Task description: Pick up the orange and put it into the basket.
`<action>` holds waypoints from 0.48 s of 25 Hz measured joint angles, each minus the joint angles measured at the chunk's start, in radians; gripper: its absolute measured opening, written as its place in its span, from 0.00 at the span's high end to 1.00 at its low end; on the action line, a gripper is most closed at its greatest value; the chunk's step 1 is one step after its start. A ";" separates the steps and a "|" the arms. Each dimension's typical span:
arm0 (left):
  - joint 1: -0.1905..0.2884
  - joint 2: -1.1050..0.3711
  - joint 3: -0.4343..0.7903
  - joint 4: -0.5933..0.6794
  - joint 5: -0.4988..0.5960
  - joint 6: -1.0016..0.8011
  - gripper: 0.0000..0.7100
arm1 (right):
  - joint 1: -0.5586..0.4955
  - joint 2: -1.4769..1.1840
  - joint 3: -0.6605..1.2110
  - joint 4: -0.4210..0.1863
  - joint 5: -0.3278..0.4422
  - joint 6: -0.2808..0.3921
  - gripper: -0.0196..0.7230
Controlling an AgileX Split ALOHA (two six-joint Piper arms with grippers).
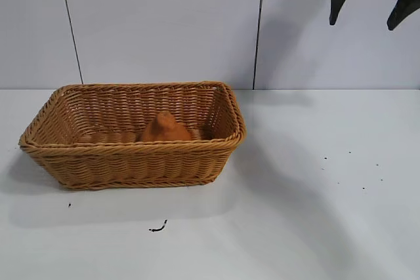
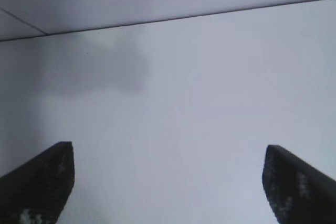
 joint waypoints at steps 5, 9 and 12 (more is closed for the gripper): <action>0.000 0.000 0.000 0.000 0.000 0.000 0.06 | 0.000 -0.076 0.127 0.003 -0.004 -0.023 0.07; 0.000 0.000 0.000 0.000 0.000 0.000 0.06 | 0.000 -0.232 0.360 0.003 -0.004 -0.058 0.07; 0.000 0.000 0.000 0.000 0.000 0.000 0.06 | 0.000 -0.370 0.567 0.003 -0.004 -0.078 0.07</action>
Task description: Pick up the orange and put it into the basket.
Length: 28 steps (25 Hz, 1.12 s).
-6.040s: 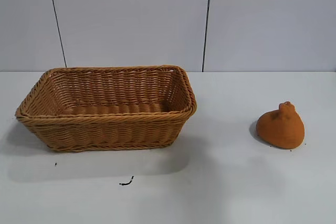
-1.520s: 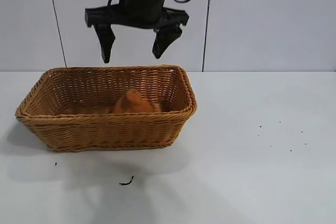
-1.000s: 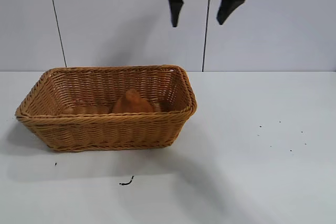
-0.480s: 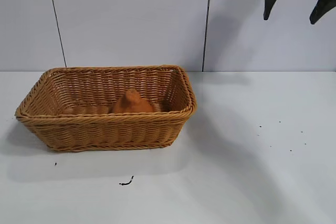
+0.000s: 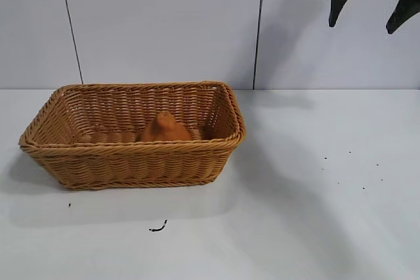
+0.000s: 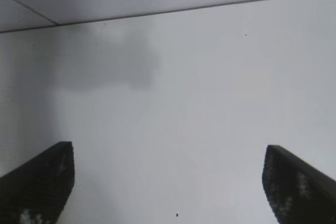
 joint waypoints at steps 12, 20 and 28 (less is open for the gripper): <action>0.000 0.000 0.000 0.000 0.000 0.000 0.06 | 0.000 -0.677 0.778 0.003 0.001 -0.028 0.07; 0.000 0.000 0.000 0.000 0.000 0.000 0.06 | 0.000 -1.172 1.098 0.003 -0.065 -0.031 0.07; 0.000 0.000 0.000 0.000 0.000 0.000 0.06 | 0.000 -1.638 1.275 0.003 -0.180 -0.051 0.07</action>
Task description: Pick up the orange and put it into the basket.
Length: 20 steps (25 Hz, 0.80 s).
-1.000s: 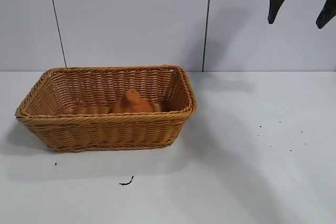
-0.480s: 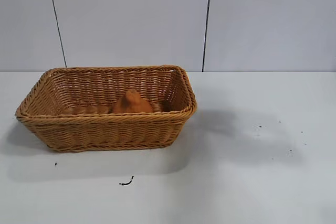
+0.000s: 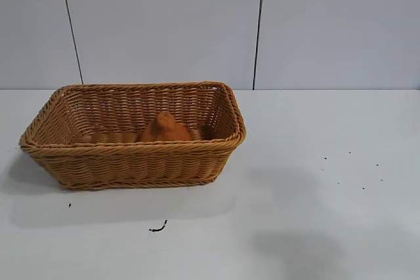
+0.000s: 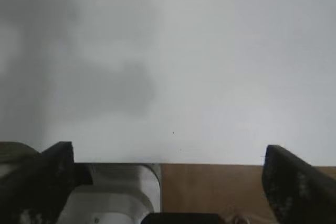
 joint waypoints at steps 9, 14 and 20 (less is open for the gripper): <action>0.000 0.000 0.000 0.000 0.000 0.000 0.06 | 0.000 -0.236 0.003 0.007 -0.015 0.000 0.07; 0.000 0.000 0.000 0.000 0.000 0.000 0.06 | 0.000 -0.292 0.003 0.007 -0.015 0.000 0.07; 0.000 0.000 0.000 0.000 0.000 0.000 0.06 | 0.002 -0.292 0.003 0.007 -0.015 0.000 0.07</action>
